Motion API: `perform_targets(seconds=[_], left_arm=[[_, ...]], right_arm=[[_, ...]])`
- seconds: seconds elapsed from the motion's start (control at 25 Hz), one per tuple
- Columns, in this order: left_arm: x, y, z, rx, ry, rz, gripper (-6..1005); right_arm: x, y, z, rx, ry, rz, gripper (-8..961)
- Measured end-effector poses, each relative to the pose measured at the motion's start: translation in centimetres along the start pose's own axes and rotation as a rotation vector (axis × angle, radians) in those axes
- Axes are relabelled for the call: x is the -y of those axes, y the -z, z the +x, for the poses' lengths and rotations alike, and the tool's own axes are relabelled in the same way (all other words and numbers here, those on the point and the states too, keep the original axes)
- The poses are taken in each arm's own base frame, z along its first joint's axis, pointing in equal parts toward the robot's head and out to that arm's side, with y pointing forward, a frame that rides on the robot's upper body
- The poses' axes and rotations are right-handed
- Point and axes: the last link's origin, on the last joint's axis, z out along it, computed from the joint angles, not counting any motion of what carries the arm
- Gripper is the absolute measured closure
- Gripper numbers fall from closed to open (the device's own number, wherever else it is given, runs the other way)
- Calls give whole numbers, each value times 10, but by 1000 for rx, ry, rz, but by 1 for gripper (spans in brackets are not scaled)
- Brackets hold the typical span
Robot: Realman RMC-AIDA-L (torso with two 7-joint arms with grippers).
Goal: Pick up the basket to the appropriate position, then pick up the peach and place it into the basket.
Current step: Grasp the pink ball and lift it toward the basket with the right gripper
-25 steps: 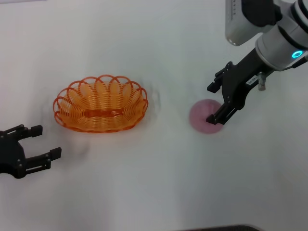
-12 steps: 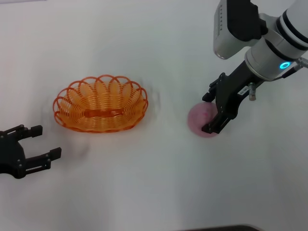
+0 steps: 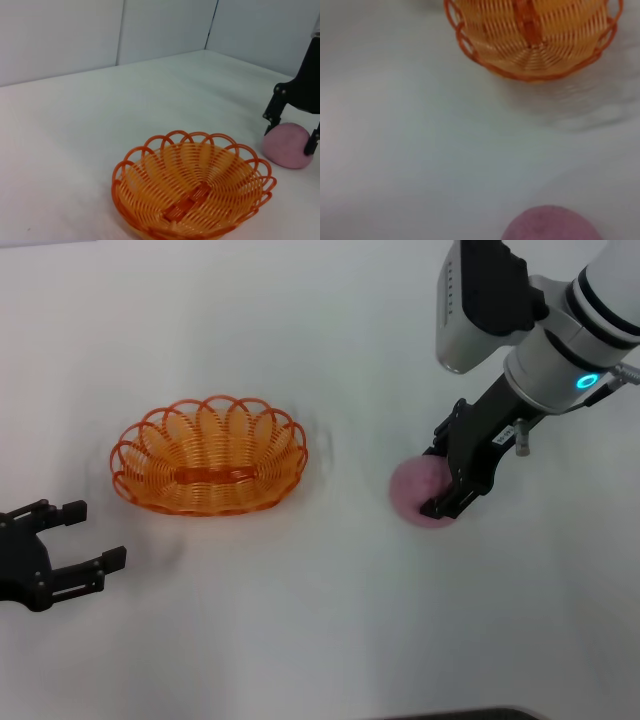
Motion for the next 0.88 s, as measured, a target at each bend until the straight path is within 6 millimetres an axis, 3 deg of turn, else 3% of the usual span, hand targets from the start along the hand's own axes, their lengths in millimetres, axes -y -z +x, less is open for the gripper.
perform_targets(seconds=[0.24,0.88], left_arm=[[0,0,0,2,1,-1,188],[0,-1,0,2,1,-2,188]], right_arm=[[-2,-1,-1,6,5,-10,423],[0,17,-7,89,1,1,603]])
